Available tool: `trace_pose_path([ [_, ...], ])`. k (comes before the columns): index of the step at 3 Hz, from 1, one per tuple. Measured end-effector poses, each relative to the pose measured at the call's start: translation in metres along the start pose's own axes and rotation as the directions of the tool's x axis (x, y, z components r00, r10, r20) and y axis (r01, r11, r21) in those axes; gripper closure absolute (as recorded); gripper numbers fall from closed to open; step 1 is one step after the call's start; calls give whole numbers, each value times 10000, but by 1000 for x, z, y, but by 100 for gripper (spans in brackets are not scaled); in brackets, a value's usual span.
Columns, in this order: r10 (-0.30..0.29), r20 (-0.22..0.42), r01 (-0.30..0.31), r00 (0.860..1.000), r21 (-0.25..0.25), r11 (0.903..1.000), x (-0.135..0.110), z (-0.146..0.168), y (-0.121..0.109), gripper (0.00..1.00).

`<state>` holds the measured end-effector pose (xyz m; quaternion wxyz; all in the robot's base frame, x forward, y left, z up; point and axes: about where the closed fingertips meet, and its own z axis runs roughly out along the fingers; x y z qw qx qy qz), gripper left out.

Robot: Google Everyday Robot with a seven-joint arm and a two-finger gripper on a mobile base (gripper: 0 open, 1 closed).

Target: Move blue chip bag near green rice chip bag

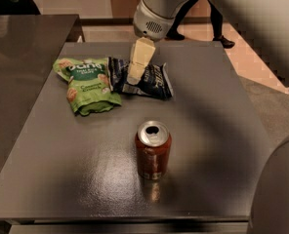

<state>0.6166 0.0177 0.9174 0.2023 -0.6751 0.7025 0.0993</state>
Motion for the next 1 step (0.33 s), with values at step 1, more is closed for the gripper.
trace_pose_path([
  [1,0,0,0,10000,0,10000,0,0,0,0],
])
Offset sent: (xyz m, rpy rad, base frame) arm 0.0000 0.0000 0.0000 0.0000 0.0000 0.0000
